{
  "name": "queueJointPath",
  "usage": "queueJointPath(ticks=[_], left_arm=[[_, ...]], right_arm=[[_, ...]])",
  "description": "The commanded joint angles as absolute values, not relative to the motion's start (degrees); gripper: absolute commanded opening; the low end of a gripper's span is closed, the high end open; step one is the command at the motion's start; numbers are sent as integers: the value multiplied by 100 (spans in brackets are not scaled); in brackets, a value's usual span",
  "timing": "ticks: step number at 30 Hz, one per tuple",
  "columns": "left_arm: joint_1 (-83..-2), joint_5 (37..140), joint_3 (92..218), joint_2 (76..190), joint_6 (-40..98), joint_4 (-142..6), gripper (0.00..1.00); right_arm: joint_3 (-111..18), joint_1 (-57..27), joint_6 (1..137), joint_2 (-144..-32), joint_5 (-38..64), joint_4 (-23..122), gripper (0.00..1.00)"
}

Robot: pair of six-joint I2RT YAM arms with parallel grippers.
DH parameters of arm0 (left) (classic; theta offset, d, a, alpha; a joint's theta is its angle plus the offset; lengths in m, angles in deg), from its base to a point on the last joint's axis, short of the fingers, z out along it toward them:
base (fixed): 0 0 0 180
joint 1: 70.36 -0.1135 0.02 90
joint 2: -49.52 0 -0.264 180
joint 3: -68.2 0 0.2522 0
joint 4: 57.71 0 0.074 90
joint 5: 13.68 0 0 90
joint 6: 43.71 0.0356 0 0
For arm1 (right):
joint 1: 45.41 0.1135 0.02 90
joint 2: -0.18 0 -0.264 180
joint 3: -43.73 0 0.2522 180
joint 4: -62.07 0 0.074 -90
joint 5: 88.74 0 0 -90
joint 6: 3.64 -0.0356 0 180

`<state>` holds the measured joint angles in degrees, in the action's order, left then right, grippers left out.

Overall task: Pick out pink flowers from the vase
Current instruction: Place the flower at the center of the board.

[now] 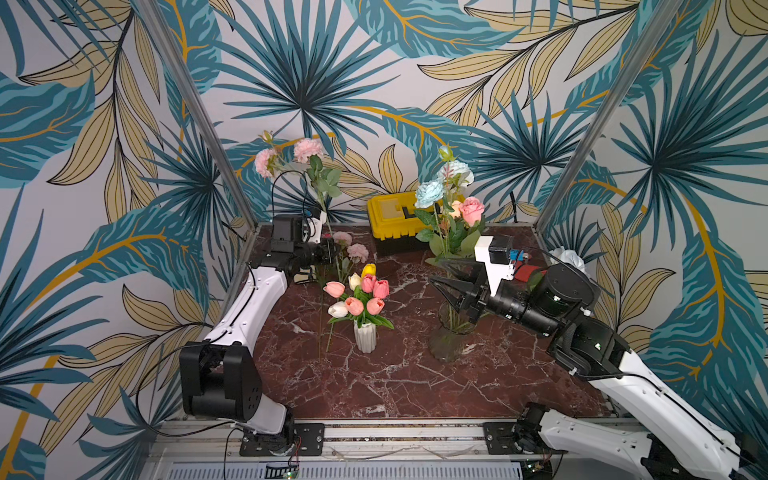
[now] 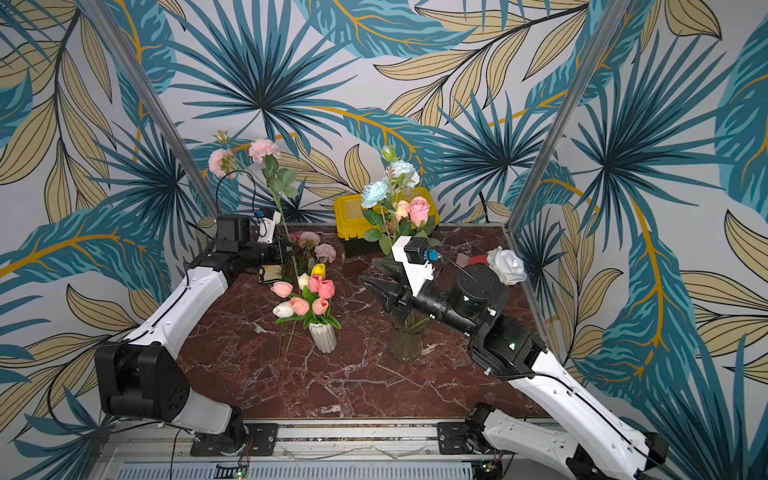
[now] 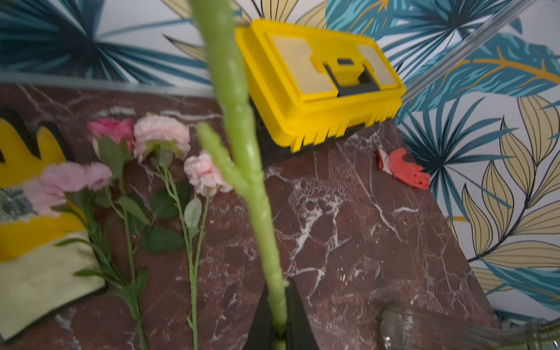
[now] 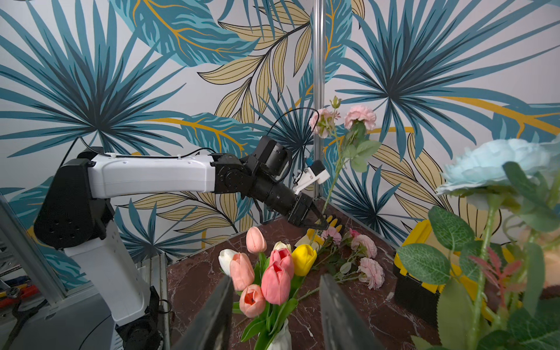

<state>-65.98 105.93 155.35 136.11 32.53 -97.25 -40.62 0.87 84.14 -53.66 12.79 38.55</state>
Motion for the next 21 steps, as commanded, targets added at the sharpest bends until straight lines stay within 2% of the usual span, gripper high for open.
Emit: queueJointPath(ticks=[1, 10, 21], left_arm=[[-6640, 11008, 15057, 13627, 3366, -10209, 0], [-6639, 11322, 14164, 13990, 3428, -10416, 0], [-6707, 10837, 14370, 14643, 3686, -10715, 0]], right_arm=[[-3886, 119, 8270, -5355, 1413, 4155, 47], [-3777, 135, 8080, -5335, 1555, 4400, 47], [-3540, 159, 7974, -5130, 1532, 4494, 47]])
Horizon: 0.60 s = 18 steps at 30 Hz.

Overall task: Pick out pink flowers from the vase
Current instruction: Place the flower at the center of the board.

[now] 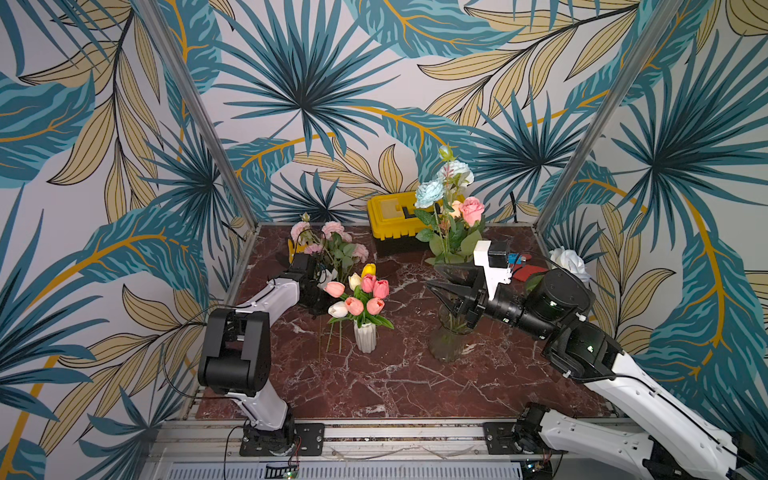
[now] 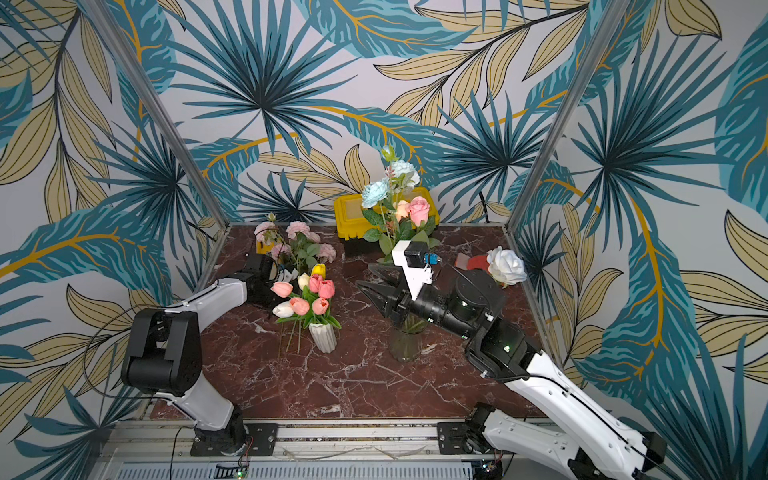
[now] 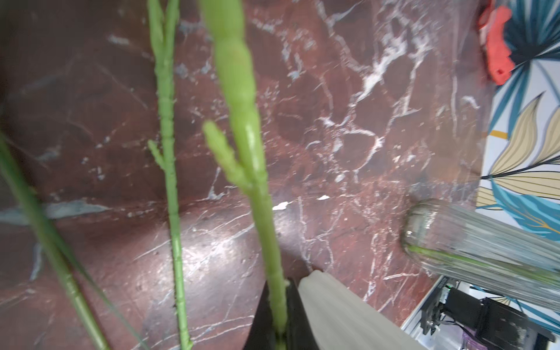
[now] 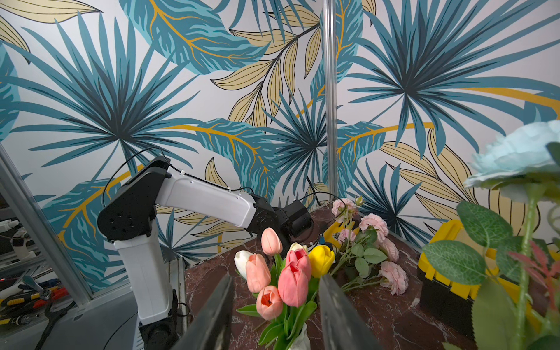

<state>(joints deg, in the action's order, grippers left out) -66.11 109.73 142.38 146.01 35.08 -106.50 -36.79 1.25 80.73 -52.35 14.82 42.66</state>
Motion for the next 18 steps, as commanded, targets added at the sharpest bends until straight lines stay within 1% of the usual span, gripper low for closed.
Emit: queueJointPath(ticks=[1, 3, 4, 5, 8, 12, 18], left_arm=[[-6721, 10823, 14379, 14670, 3688, -10720, 0], [-6792, 10853, 14392, 14720, 3689, -10715, 0], [-6817, 10876, 14408, 14751, 3688, -10717, 2], [-6840, 10859, 14418, 14773, 3688, -10722, 6], [-6860, 10781, 14436, 14749, 3697, -10749, 11], [-6877, 10445, 14385, 14556, 3672, -10759, 22], [-6944, 9936, 14340, 14231, 3527, -10759, 27]], right_arm=[[-3531, 161, 7966, -5136, 1528, 4504, 47], [-3531, 170, 7980, -5132, 1522, 4491, 47], [-3529, 162, 8001, -5141, 1499, 4486, 47], [-3532, 167, 8006, -5150, 1490, 4481, 47], [-3548, 167, 8019, -5150, 1469, 4446, 47], [-3625, 164, 8070, -5102, 1357, 4311, 47], [-4230, 166, 8282, -5117, 922, 3640, 47]])
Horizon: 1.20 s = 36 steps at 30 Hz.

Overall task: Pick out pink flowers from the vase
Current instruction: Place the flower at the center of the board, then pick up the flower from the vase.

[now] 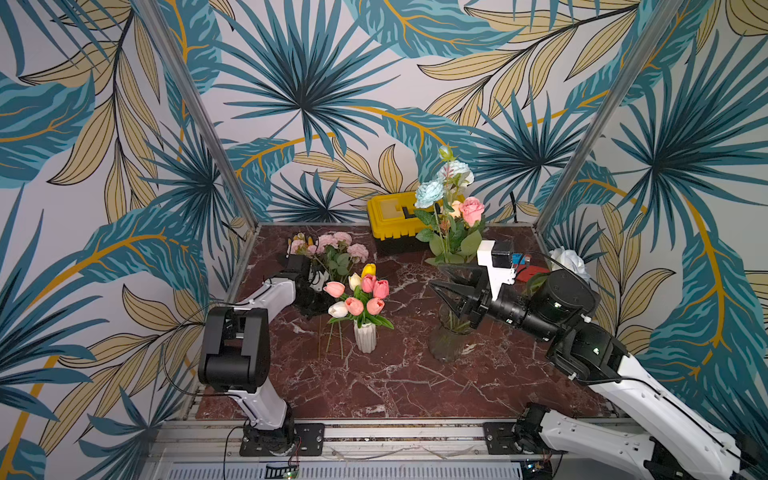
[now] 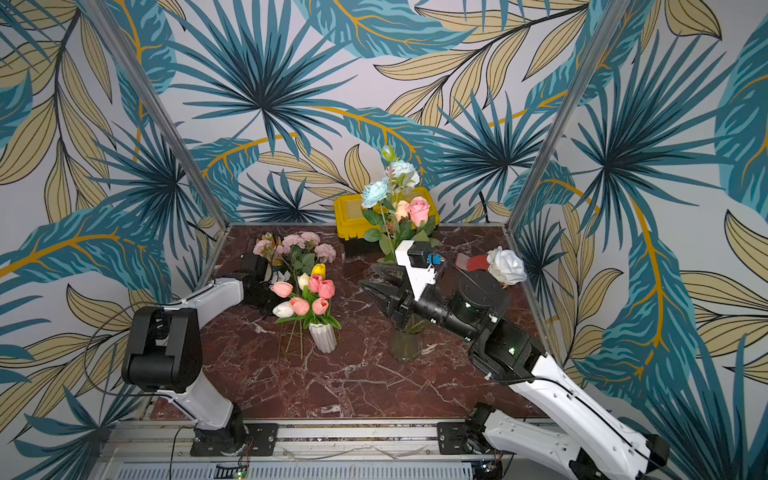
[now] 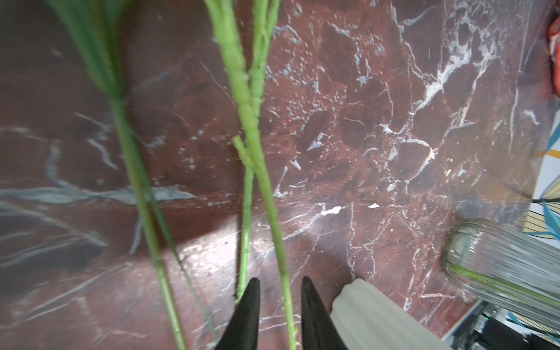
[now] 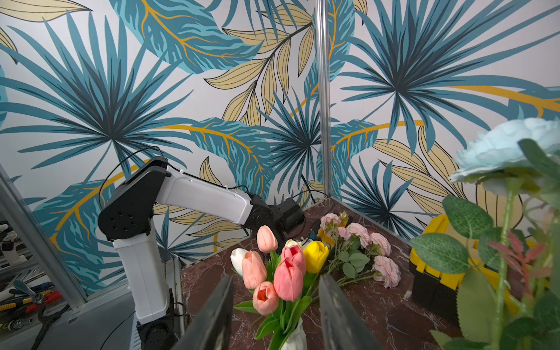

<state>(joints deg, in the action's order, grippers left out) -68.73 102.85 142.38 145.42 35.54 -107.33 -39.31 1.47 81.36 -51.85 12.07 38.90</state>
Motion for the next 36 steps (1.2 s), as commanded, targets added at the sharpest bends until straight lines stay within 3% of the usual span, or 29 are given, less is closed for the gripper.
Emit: queueJointPath(ticks=[1, 6, 14, 19, 24, 31, 36], left_arm=[[-6943, 9819, 14327, 14117, 3485, -10753, 28], [-6910, 9758, 14214, 13569, 3236, -10607, 32], [-5945, 8932, 14102, 12177, 3068, -10532, 24], [-5945, 8195, 13821, 10704, 3097, -10487, 32], [-5939, 8549, 13411, 9669, 3000, -10291, 35], [-5474, 9085, 12750, 8664, 3062, -10172, 35], [-5238, 9057, 12717, 8475, 3157, -10129, 37]], right_arm=[[-4343, 163, 8315, -5114, 832, 3353, 47], [-4851, 168, 8399, -5136, 282, 2655, 46], [-6024, 169, 8069, -5551, -1094, 853, 41], [-6236, 165, 8004, -5461, -1998, 459, 34], [-6705, 166, 7774, -5906, -2153, -526, 29], [-5957, 163, 7108, -6246, -2293, -847, 26], [-5546, 160, 6958, -6521, -2490, -662, 29]])
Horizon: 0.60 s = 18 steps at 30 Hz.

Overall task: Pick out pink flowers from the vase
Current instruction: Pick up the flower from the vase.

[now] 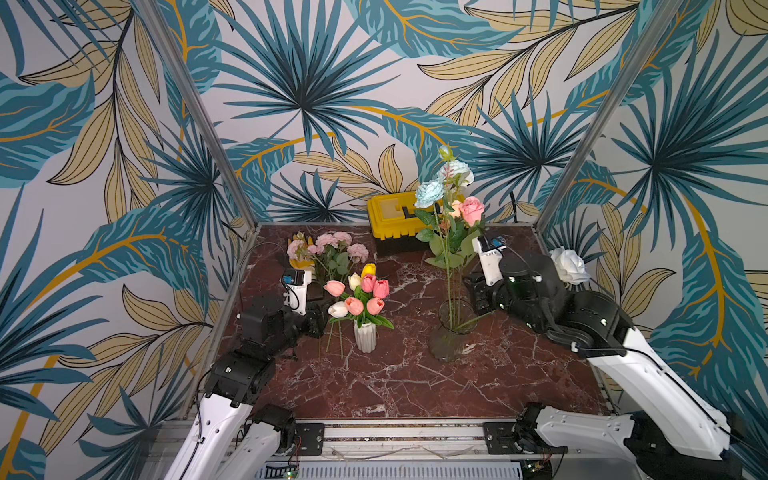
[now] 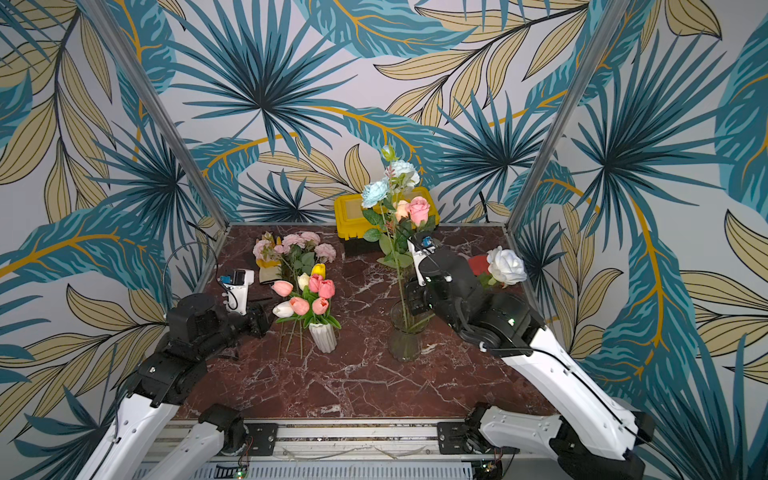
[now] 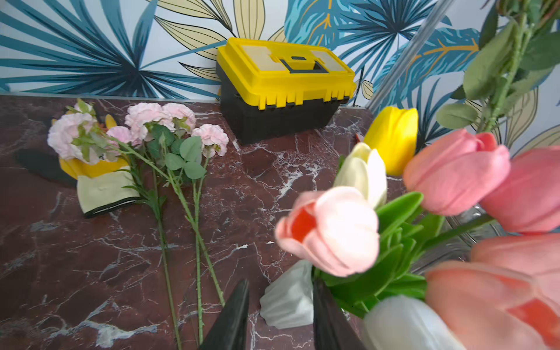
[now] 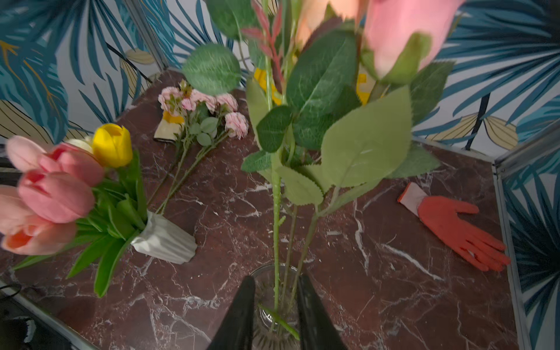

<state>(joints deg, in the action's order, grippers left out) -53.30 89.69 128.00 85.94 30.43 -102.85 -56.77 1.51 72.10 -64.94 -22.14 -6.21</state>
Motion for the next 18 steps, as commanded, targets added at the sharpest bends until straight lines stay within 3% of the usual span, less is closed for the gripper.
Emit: queueJointPath(ticks=[1, 8, 13, 18], left_arm=[[-5191, 9030, 12721, 8430, 3190, -10135, 37], [-4912, 8485, 12867, 8090, 3383, -10501, 40], [-4840, 7663, 12959, 8059, 3415, -10754, 45], [-4804, 7486, 12977, 8054, 3433, -10786, 46]], right_arm=[[-5493, 160, 6925, -6557, -2604, -616, 30], [-5029, 104, 6656, -6711, -2799, -389, 29], [-4674, -307, 6565, -6689, -2654, -161, 29], [-4422, -576, 6600, -6679, -2273, 137, 29]])
